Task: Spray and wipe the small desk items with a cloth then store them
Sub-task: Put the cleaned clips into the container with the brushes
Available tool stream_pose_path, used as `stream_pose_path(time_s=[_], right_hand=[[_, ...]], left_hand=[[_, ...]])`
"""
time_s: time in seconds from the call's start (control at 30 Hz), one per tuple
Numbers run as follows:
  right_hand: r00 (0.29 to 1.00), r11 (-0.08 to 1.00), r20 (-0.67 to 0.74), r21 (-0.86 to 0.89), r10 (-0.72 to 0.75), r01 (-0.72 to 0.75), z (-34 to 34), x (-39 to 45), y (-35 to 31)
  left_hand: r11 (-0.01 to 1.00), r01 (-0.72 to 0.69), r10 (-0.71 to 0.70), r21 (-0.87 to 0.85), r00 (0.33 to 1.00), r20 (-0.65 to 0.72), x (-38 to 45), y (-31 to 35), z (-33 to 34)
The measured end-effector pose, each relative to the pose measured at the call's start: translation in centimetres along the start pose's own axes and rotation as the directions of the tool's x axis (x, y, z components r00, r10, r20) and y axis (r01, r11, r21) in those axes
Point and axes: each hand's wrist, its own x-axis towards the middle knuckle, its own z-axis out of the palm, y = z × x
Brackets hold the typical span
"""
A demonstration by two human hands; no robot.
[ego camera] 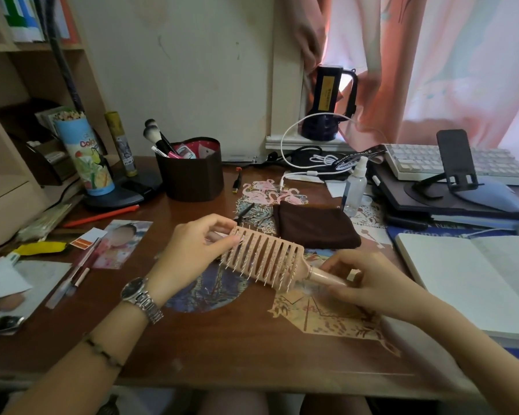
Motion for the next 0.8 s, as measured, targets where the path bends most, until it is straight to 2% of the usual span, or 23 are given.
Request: stream_pose_path(time_s=[0.2, 0.5, 0.8], right_hand=[[0.997, 0.998, 0.035, -0.019, 0.067, -0.066, 0.8, 0.0, -1.4], [0.998, 0.998, 0.033, 0.035, 0.052, -0.053, 1.8, 0.0, -1.5], [0.999, 0.997, -0.026, -0.075, -0.026, 0.024, 4.6, 0.7, -4.6]], left_hand=[[0.997, -0.008, 0.008, 0.08, 1.0, 0.003, 3.1, -0.2, 2.4], [0.994, -0.062, 0.064, 0.086, 0.998, -0.017, 5.5, -0.7, 5.1], [0.996, -0.08, 0.08, 0.044, 0.997, -0.017, 6.4, -1.1, 6.0]])
